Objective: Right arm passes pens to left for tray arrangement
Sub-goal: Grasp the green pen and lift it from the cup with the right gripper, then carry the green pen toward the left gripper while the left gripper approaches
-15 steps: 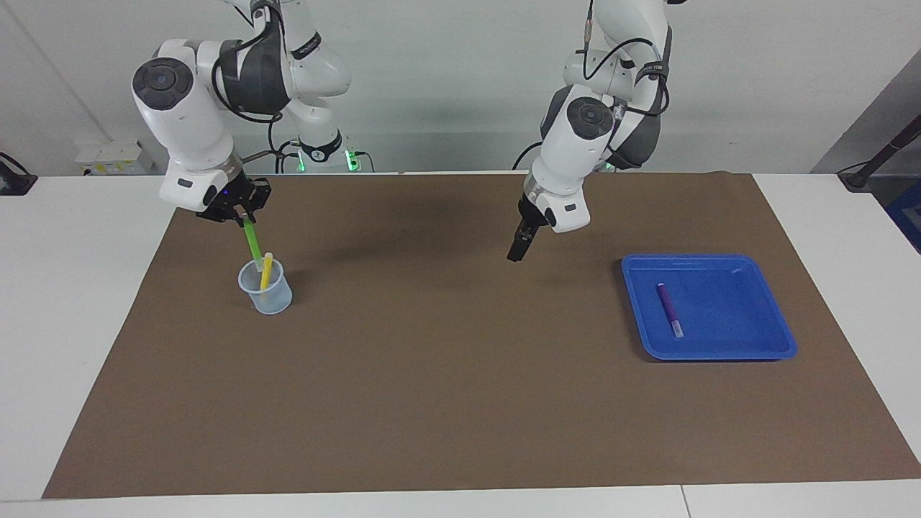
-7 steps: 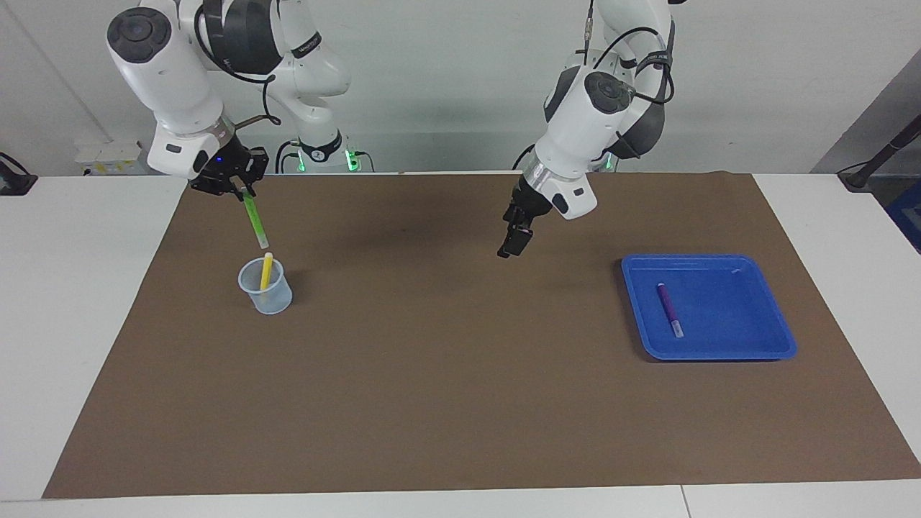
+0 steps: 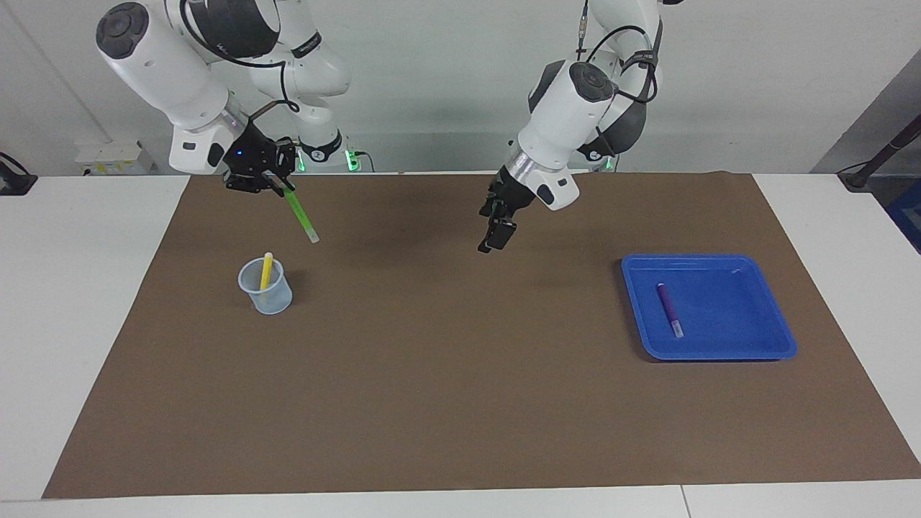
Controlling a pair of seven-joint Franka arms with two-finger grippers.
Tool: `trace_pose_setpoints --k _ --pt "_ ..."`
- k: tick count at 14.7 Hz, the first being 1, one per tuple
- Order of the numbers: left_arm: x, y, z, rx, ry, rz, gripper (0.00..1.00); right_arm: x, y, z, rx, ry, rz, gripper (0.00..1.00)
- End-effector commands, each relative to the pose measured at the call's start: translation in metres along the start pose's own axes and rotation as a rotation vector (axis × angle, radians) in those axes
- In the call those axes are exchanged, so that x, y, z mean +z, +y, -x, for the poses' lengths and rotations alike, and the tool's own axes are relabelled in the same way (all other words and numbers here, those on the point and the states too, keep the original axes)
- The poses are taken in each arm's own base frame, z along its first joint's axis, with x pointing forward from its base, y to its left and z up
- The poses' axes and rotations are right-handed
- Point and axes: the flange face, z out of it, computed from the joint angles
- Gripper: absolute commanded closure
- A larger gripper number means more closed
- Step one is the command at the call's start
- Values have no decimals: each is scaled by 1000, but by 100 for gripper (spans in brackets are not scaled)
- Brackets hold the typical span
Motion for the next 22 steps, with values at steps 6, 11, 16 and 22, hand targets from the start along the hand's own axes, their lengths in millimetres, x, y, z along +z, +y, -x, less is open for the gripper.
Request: trace_pose_setpoints --k 6,11,16,22 --pt "-12 -1 15 -97 -85 36 3 -3 -23 -12 -41 124 -195 100" --pt "-6 -11 41 -57 -101 51 3 4 -42 -20 -82 197 -264 100" --pt "-5 -20 56 -33 -107 48 2 18 -58 -29 -79 253 -353 100" --pt "6 -42 99 -136 -155 90 2 29 -71 -40 -77 324 -429 100"
